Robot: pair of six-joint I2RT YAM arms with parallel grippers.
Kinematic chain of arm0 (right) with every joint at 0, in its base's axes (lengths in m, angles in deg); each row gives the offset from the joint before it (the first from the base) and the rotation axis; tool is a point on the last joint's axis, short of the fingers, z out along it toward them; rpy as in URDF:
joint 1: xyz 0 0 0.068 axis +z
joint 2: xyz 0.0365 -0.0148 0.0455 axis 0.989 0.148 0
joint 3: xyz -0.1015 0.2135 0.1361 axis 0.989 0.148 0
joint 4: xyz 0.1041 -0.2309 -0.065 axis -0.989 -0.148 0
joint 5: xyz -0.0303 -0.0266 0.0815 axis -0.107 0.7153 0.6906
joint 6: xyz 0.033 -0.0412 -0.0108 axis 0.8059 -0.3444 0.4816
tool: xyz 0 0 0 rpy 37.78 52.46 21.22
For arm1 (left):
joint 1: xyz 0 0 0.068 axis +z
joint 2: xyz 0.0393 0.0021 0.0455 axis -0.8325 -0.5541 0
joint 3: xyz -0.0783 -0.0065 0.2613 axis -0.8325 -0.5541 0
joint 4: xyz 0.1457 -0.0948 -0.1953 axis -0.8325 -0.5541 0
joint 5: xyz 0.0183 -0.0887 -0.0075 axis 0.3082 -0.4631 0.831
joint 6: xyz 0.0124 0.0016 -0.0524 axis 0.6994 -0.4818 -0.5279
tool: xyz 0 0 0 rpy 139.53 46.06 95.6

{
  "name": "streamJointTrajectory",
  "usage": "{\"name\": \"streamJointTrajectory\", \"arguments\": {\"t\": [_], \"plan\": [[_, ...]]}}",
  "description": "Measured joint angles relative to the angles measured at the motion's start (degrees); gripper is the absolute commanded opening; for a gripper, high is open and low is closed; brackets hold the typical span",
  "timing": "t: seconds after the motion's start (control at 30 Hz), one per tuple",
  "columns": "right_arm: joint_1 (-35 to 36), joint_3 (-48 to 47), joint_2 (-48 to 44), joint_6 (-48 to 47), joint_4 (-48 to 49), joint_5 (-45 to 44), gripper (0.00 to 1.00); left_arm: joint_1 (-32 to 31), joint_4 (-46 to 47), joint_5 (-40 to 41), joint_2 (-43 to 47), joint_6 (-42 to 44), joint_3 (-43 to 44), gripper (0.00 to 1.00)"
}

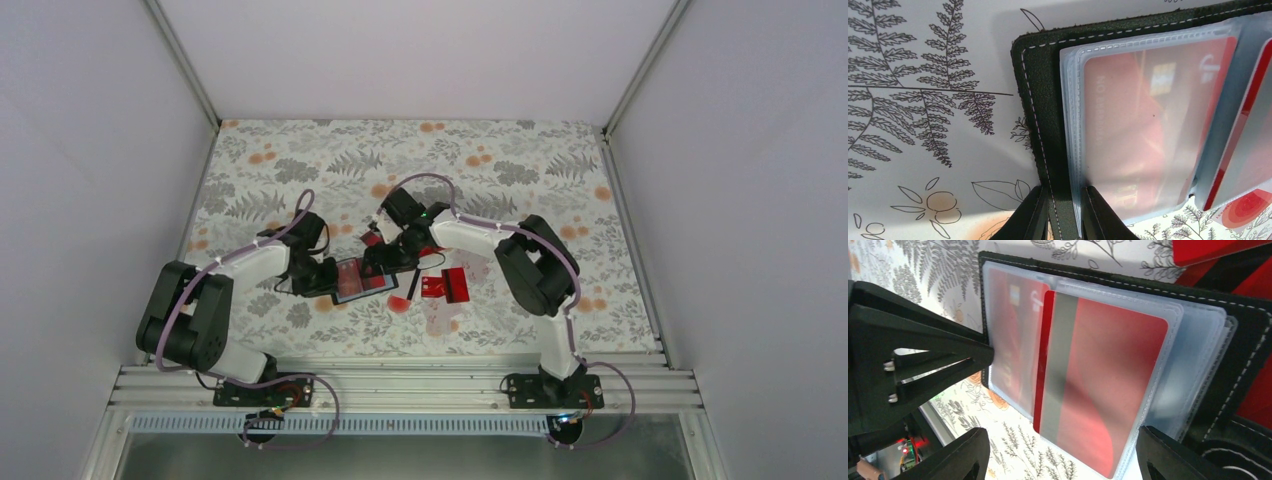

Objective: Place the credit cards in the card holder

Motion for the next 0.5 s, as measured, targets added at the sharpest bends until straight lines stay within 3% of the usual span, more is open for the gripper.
{"name": "streamJointTrajectory", "arguments": {"t": [0.5], "plan": [[0.0, 0.0, -0.6, -0.7, 3.4, 7.9, 0.74, 0.0, 0.0, -0.1, 0.0, 0.0, 0.0, 0.18]]}}
